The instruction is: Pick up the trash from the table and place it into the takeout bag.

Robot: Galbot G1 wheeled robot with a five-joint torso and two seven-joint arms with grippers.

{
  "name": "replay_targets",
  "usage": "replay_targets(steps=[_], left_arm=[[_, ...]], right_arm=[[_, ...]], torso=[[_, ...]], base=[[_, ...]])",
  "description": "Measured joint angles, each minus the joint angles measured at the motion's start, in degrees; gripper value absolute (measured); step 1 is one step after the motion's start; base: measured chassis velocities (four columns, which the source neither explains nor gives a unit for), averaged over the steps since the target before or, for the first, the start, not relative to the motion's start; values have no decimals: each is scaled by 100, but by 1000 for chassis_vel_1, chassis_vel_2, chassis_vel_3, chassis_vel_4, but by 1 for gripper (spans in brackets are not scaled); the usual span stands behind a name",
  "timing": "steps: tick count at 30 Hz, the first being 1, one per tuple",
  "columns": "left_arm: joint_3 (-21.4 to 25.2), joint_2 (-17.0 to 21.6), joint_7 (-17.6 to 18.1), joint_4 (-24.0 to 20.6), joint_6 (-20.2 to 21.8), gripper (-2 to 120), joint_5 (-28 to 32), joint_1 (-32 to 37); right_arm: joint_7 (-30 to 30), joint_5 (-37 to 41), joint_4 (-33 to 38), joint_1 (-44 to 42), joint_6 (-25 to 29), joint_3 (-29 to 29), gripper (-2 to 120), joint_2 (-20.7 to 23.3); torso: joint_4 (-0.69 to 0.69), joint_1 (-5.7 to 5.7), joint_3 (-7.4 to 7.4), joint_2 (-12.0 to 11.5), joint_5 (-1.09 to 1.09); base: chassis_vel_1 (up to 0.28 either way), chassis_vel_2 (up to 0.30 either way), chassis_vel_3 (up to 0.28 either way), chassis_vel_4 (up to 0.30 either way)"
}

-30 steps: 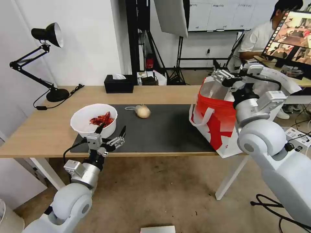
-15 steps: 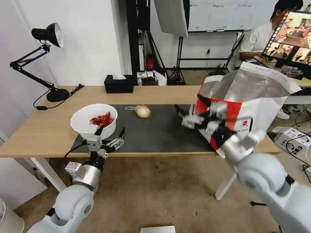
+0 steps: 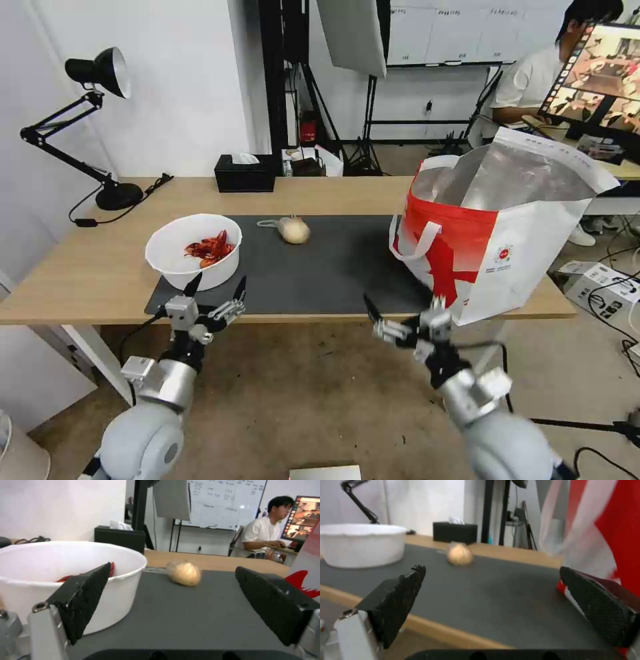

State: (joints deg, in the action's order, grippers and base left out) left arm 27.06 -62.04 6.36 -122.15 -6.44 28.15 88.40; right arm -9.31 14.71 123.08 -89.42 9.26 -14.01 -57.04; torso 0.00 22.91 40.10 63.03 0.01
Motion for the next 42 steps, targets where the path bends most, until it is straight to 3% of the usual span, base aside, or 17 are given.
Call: replay_targets(steps=[6, 24, 33, 36, 39, 42], left_arm=[[135, -203, -124, 0, -205, 100, -307, 417], [365, -273, -273, 84, -353, 100, -362, 821], [380, -249, -282, 34, -355, 100, -359, 857], [421, -218, -278, -2, -342, 100, -355, 888], [473, -187, -269, -14, -324, 100, -331, 897], [497, -177, -271, -4, -322, 100, -307, 884]], right_arm=[[-92, -411, -324, -317, 312, 30, 100, -396], [-141, -540, -323, -165, 233, 297, 100, -554], [-90, 6, -277, 1470, -493, 1079, 100, -212], [-113, 92, -512, 1967, -622, 1362, 100, -262], [-403, 345, -1220, 3307, -975, 2121, 100, -525], [-706, 601, -1655, 3980, -1239, 2516, 100, -739]], torso=[[0, 0, 0, 0, 0], [0, 1, 1, -1, 0], [-1, 1, 1, -1, 2], [0, 1, 1, -1, -3], [0, 1, 2, -1, 0], [-2, 2, 2, -1, 1]], base=[[0, 0, 0, 0], [0, 0, 0, 0], [0, 0, 0, 0], [0, 0, 0, 0], [0, 0, 0, 0], [0, 0, 0, 0]])
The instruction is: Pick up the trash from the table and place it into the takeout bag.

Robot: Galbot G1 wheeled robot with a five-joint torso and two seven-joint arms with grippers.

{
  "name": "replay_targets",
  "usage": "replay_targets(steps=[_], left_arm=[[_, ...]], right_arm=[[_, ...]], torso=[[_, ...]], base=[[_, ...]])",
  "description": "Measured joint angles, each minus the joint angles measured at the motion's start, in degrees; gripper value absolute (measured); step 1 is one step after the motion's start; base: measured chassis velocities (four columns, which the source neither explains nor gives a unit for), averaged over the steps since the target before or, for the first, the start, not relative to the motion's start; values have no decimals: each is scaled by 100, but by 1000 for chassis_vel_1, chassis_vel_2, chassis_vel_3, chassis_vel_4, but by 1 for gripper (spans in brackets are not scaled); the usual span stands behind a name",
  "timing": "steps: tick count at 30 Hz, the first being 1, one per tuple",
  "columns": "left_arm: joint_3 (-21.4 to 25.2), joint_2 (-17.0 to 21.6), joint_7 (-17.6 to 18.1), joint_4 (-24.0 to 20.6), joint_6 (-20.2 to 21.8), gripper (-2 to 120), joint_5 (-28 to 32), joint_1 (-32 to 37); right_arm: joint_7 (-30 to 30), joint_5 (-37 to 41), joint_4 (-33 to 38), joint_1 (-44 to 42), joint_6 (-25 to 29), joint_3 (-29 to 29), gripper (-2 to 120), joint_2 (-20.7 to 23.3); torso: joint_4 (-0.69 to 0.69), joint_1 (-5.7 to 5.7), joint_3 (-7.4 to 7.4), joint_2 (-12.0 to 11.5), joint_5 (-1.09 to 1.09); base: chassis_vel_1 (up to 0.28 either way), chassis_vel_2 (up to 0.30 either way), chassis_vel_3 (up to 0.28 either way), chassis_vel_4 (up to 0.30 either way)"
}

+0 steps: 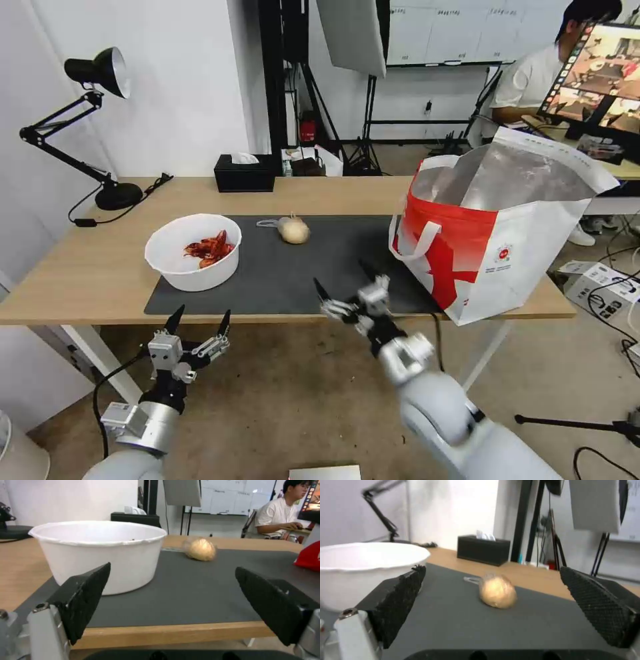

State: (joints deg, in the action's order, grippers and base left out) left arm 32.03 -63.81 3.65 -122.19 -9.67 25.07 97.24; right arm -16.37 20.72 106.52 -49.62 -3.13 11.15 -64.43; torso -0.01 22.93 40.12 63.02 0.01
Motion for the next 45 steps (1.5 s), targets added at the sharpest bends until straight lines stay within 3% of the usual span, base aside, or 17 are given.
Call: replay_targets(steps=[8, 11, 18, 25, 33, 43, 45], left_arm=[[14, -26, 3, 127, 1, 100, 33, -55], [-6, -77, 7, 268, -4, 100, 44, -105], [3, -61, 10, 308, -7, 100, 121, -224], [18, -60, 12, 334, -7, 100, 141, -238], [65, -50, 13, 336, -14, 100, 195, -267], [85, -52, 13, 304, -31, 100, 215, -266], [107, -53, 13, 296, -37, 100, 221, -251]], right_arm=[[-855, 724, -1414, 1650, -633, 734, 100, -697], [-1086, 987, -2401, 2375, -909, 924, 100, -1268], [-1105, 990, -3798, 3063, -1176, 978, 100, -2046], [-899, 941, -4746, 3369, -1297, 836, 100, -2529], [-544, 898, -5347, 3525, -1387, 819, 100, -2590], [-358, 946, -5438, 3563, -1515, 898, 100, -2580], [-413, 974, -5412, 3562, -1578, 916, 92, -2576]], torso=[[1, 0, 0, 0, 1], [0, 0, 0, 0, 0], [1, 0, 0, 0, 0], [1, -1, -1, 0, 0], [2, -1, -1, 0, -1], [2, -2, -1, 1, -1], [1, -1, -1, 1, -1]], base=[[0, 0, 0, 0], [0, 0, 0, 0], [0, 0, 0, 0], [0, 0, 0, 0], [0, 0, 0, 0], [0, 0, 0, 0], [0, 0, 0, 0]])
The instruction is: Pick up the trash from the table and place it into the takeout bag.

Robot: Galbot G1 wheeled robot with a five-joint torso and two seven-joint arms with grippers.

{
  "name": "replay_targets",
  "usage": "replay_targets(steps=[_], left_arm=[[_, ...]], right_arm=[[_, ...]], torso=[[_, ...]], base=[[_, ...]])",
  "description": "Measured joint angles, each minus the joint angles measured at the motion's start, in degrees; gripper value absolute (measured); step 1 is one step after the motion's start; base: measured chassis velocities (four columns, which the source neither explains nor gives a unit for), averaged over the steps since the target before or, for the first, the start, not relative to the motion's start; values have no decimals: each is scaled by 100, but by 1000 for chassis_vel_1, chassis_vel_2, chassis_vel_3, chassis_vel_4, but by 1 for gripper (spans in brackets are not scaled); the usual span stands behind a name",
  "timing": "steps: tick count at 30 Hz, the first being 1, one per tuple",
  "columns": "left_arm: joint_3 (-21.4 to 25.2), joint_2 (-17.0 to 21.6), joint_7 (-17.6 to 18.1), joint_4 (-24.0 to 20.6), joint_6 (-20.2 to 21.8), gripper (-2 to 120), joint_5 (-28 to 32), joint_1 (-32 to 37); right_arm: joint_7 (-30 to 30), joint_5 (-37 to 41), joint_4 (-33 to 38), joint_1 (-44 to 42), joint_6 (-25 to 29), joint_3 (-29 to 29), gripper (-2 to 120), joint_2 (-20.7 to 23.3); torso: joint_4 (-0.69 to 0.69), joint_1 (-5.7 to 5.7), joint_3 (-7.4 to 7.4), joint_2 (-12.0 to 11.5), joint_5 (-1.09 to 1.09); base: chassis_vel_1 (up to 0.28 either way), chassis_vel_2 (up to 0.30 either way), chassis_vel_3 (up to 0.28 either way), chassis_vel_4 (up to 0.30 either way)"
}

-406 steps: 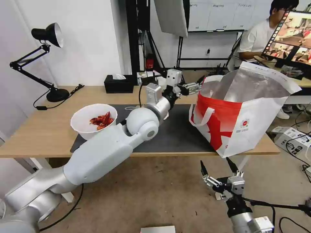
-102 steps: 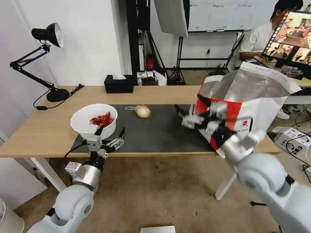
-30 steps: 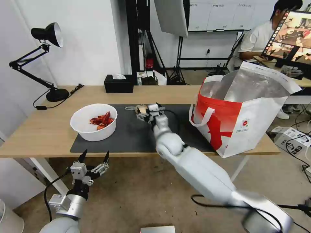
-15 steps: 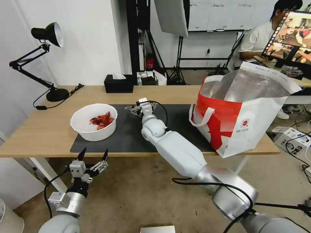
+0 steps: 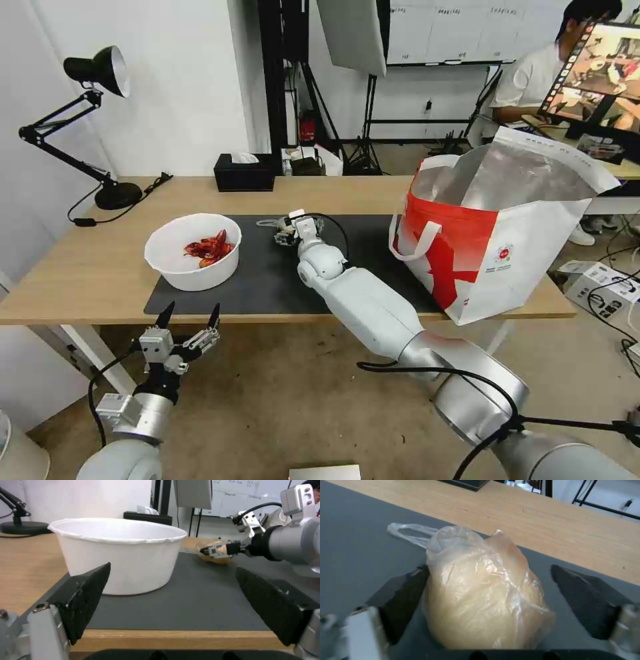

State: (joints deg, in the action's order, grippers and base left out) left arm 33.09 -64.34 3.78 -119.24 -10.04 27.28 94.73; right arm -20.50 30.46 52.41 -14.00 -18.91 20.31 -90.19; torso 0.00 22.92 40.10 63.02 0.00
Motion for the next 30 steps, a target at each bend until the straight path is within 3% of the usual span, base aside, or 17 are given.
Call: replay_targets(steps=[17, 21, 25, 30], left_arm=[[23, -9, 2, -64, -9, 100, 3, 14], [16, -13, 8, -98, -9, 100, 3, 10], [16, -8, 11, -121, -6, 100, 3, 27], [22, 1, 15, -162, 0, 100, 3, 93]], right_arm=[[-422, 294, 542, -293, -79, -39, 37, 48], [-711, 321, 1401, -471, 49, 15, 17, 339], [-891, 204, 2143, -630, 118, 92, 9, 711], [-913, -372, 2732, -781, 357, 82, 7, 1071]], torso=[[-1, 0, 0, 0, 0], [-1, 0, 0, 0, 0], [0, 0, 0, 0, -1], [0, 0, 0, 0, -2]], base=[[0, 0, 0, 0], [0, 0, 0, 0], [0, 0, 0, 0], [0, 0, 0, 0]])
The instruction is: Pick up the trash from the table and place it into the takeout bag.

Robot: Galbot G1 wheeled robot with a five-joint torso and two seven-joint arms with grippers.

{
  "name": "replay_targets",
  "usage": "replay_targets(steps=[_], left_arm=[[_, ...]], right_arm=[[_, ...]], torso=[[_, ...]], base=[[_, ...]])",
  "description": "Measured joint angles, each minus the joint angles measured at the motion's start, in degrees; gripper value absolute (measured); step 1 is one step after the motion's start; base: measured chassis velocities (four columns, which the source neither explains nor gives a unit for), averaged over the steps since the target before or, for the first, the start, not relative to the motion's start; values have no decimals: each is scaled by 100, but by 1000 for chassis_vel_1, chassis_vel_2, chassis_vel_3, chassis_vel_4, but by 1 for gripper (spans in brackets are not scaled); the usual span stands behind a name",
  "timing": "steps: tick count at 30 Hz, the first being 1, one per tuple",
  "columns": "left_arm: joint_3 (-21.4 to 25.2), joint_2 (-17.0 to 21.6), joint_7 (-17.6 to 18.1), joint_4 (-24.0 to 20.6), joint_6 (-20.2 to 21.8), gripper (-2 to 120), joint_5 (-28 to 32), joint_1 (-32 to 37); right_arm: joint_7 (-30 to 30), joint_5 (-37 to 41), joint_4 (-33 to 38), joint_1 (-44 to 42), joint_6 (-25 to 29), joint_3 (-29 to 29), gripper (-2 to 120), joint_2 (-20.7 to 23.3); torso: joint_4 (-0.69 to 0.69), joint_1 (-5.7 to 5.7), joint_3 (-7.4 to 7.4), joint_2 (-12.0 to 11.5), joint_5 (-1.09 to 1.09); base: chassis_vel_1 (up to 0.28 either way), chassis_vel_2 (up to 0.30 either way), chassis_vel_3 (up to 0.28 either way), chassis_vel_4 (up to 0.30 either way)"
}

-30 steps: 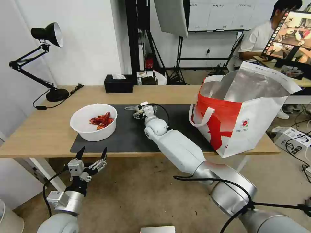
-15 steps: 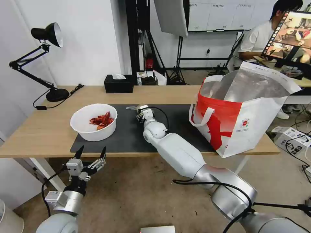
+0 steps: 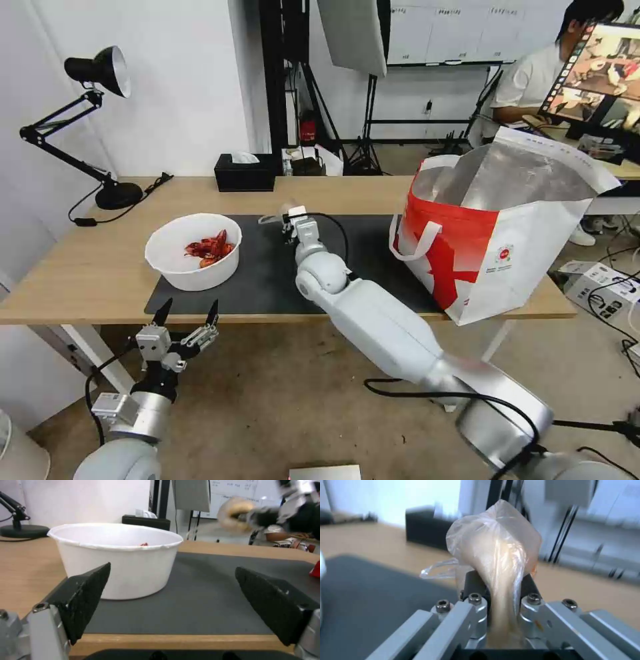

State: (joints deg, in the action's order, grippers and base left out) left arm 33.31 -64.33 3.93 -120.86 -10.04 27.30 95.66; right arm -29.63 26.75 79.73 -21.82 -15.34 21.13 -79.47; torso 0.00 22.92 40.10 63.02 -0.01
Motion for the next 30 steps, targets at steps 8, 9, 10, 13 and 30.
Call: replay_targets(steps=[8, 9, 10, 13, 30], left_arm=[[55, 34, 8, -102, 6, 100, -2, 44], [65, 40, 9, -118, 7, 100, -2, 52], [70, 45, 9, -130, 8, 100, -2, 57], [73, 47, 12, -140, 9, 100, -6, 60], [-57, -21, 20, -328, 39, 100, -108, 146]], right_arm=[[141, -1245, 983, -202, 422, -358, 7, 638], [162, -1494, 1180, -259, 500, -483, 7, 766], [193, -1696, 1340, -314, 569, -602, 7, 865], [224, -2095, 1694, -427, 715, -862, 7, 1074], [-569, -1242, 3256, -1226, -211, -2462, 6, 2529]], torso=[[0, 0, 0, 0, 0], [0, 0, 0, 0, 0], [0, 0, 0, 0, -1], [1, 0, 0, 0, 0], [1, -1, 0, 0, 0]], base=[[0, 0, 0, 0], [0, 0, 0, 0], [0, 0, 0, 0], [0, 0, 0, 0], [0, 0, 0, 0]])
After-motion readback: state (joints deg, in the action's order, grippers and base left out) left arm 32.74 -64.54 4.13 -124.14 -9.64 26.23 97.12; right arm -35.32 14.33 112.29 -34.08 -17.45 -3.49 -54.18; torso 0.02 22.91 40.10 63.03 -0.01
